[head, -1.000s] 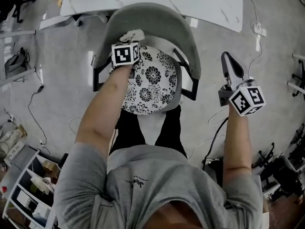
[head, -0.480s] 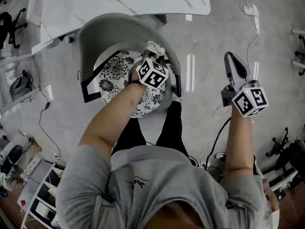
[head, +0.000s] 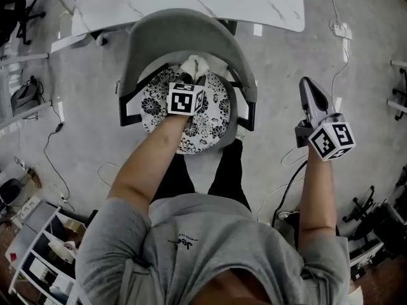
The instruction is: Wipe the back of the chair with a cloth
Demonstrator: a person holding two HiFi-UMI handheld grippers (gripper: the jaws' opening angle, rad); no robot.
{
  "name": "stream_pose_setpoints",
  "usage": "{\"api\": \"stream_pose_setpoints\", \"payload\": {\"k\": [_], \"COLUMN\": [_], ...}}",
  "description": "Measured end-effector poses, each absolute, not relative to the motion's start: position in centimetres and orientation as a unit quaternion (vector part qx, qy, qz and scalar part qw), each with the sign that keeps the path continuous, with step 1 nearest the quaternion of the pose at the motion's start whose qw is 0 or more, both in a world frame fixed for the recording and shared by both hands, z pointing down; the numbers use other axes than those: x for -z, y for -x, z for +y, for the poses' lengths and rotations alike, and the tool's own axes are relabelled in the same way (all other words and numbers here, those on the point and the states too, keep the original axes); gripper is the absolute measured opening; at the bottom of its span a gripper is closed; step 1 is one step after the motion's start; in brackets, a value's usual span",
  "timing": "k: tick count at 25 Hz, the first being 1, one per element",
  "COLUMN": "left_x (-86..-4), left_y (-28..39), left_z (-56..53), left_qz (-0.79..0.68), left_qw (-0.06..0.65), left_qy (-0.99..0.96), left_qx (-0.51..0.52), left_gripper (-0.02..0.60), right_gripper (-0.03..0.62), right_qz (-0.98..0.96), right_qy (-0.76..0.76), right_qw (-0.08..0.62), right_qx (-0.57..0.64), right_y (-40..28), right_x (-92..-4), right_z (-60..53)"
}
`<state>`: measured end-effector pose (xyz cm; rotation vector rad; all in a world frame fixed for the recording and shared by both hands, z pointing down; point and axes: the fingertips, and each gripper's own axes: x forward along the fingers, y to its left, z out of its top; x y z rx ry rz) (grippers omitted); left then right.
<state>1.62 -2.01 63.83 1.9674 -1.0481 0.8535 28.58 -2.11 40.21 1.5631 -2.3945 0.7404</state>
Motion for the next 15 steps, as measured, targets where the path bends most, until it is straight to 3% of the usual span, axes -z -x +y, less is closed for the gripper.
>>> {"api": "stream_pose_setpoints", "payload": {"k": [8,15], "left_x": [-66.2,-68.0], "left_y": [15.3,19.9], "left_z": [0.7,2.5], "left_qz": [-0.526,-0.546], "left_qw": [0.458,0.515], "left_qy": [-0.66,-0.619], "left_qx": [-0.279,-0.233], "left_gripper": [0.144,0.144], "right_gripper": [0.0,0.0], "right_qz": [-0.837,-0.859], "right_qy": [-0.485,-0.444], "right_qw": [0.102,0.117], "right_qx": [-0.234,-0.226], "right_y": [-18.2,-10.1], "right_x": [-39.9,-40.0], "right_z": [-6.7,-9.0]}}
